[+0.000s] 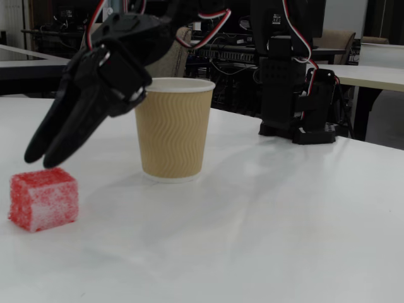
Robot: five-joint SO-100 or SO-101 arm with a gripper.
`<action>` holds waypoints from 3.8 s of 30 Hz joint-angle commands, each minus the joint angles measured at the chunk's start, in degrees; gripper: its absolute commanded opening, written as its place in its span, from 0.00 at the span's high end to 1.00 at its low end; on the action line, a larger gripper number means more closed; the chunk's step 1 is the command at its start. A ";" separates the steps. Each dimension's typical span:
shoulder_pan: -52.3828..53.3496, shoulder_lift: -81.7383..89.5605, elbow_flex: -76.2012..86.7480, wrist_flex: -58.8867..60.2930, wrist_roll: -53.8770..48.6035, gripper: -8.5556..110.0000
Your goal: Grasp a red cube and put it in the cup.
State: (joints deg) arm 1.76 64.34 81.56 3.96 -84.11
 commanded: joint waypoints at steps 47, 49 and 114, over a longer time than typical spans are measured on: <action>2.02 3.96 -9.14 9.49 -0.09 0.76; 1.93 4.39 -8.96 10.02 -0.09 0.76; 2.90 -0.26 -10.63 11.07 -0.35 0.68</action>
State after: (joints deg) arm 5.71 59.15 74.97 13.97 -84.20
